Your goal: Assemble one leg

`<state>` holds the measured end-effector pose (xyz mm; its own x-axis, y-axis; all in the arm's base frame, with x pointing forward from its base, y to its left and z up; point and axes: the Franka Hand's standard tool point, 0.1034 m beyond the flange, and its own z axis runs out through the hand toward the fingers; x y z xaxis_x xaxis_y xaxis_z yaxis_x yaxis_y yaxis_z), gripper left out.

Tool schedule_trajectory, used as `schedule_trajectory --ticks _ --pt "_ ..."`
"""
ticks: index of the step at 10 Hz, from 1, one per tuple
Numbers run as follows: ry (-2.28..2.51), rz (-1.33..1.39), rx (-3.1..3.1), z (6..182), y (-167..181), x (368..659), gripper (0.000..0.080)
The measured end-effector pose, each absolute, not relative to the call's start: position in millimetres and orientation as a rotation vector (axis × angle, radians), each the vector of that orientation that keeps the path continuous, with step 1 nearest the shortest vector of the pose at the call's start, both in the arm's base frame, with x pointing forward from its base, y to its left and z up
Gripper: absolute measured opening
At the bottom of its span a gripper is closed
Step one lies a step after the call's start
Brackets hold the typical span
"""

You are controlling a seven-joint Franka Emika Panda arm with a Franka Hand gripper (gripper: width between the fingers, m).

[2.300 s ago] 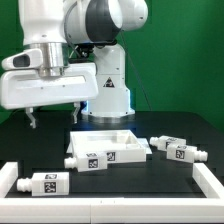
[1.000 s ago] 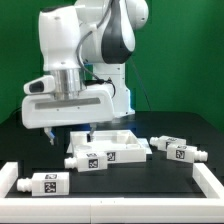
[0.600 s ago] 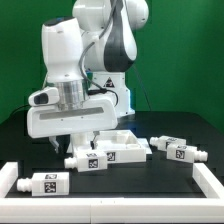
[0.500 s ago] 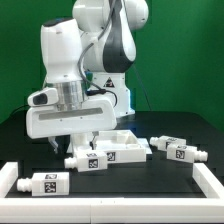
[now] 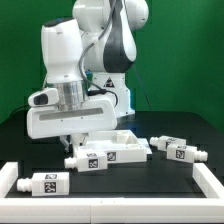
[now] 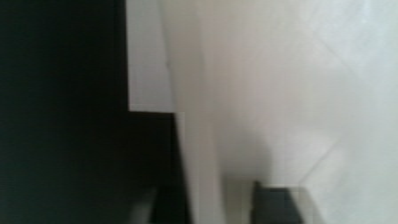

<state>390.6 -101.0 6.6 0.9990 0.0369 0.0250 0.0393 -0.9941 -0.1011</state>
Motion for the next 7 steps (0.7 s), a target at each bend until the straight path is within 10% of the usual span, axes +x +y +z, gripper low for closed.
schedule_trajectory --ticks 4,7 --pt "-0.057 -0.036 -3.041 9.9 -97.5 390.7 0.0055" --pt "0.076 -0.014 -3.031 46.7 -88.2 400.0 0.0055"
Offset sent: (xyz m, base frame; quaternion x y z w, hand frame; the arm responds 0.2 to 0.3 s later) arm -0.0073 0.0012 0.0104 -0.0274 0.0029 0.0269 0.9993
